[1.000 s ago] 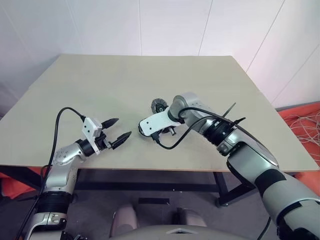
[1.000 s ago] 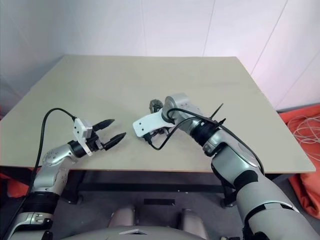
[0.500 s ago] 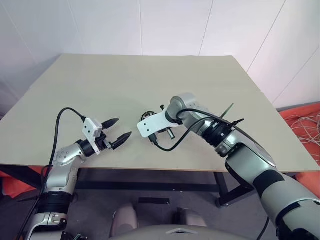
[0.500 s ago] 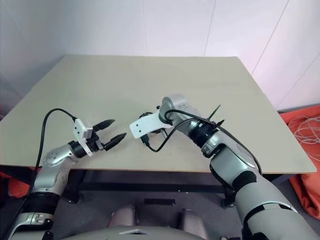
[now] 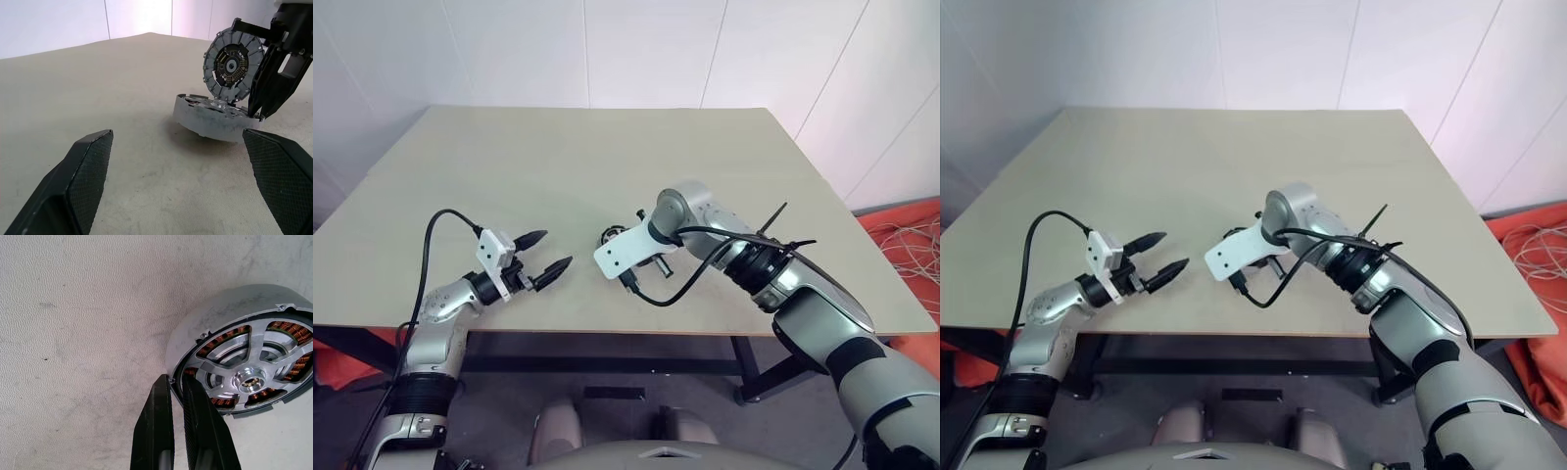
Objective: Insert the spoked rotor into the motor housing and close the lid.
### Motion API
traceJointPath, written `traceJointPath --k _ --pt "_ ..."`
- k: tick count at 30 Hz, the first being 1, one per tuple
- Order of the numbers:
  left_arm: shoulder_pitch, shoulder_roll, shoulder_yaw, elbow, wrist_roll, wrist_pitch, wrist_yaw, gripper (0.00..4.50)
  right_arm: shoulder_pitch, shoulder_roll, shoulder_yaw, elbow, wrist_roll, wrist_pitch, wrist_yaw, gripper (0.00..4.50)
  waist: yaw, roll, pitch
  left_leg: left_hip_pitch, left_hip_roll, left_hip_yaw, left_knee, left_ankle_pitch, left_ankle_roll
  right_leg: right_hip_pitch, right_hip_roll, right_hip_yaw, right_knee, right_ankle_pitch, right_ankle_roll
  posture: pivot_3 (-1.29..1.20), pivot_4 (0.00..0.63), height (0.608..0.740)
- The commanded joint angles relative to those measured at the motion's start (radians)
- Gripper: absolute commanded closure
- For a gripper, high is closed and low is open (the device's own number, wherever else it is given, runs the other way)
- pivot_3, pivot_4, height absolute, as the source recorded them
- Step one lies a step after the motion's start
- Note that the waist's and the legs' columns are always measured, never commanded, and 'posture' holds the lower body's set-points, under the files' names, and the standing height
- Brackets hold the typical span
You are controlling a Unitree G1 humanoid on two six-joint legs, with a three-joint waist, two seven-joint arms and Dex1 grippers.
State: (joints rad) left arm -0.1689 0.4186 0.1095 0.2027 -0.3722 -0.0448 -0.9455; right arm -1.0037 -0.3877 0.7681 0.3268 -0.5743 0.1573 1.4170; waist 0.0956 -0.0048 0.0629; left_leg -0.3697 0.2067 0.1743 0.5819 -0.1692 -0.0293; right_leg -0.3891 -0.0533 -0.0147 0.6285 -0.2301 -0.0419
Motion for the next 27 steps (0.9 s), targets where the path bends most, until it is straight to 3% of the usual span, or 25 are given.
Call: traceJointPath --k 1,11,13,22,27 --pt "-0.019 0.002 0.004 -0.01 -0.004 -0.019 0.0 0.0 -0.012 0.002 -0.022 -0.049 -0.003 0.012 0.002 3.81 0.0 0.0 0.0 0.0 0.0 0.0 0.0 0.0 0.0 0.0 0.0 0.0 0.0 0.0 0.0 0.0 0.0 0.74" --pt "-0.019 0.001 0.001 -0.017 -0.004 -0.014 0.002 0.0 -0.013 0.013 -0.026 -0.091 -0.003 0.067 0.007 0.48 0.0 0.0 0.0 0.001 0.0 0.0 0.0 0.0 0.0 0.001 0.0 0.0 0.0 0.0 0.0 0.0 0.0 0.74" --pt "-0.019 0.001 0.001 -0.018 -0.004 -0.013 0.001 0.0 -0.017 0.011 -0.036 -0.122 0.003 0.087 0.017 0.01 0.0 0.0 0.0 0.001 0.0 0.0 0.0 0.0 0.0 0.0 0.0 0.0 0.0 0.0 0.0 0.0 0.0 0.74" --pt "-0.024 0.0 -0.003 -0.015 -0.004 -0.008 -0.002 0.0 -0.061 0.037 -0.156 -0.31 0.15 0.289 0.113 0.01 0.001 0.0 0.0 0.001 0.0 0.0 0.0 0.0 0.0 0.001 0.0 0.0 0.0 0.0 0.0 0.0 0.0 0.74" --pt "-0.028 0.003 -0.006 -0.009 -0.002 0.0 -0.004 0.0 -0.158 0.091 -0.306 -0.291 0.267 0.411 0.02 0.01 0.001 0.0 0.0 0.001 0.0 0.0 0.0 0.0 -0.001 -0.001 0.0 0.0 0.003 0.0 0.0 0.0 0.0 0.74"
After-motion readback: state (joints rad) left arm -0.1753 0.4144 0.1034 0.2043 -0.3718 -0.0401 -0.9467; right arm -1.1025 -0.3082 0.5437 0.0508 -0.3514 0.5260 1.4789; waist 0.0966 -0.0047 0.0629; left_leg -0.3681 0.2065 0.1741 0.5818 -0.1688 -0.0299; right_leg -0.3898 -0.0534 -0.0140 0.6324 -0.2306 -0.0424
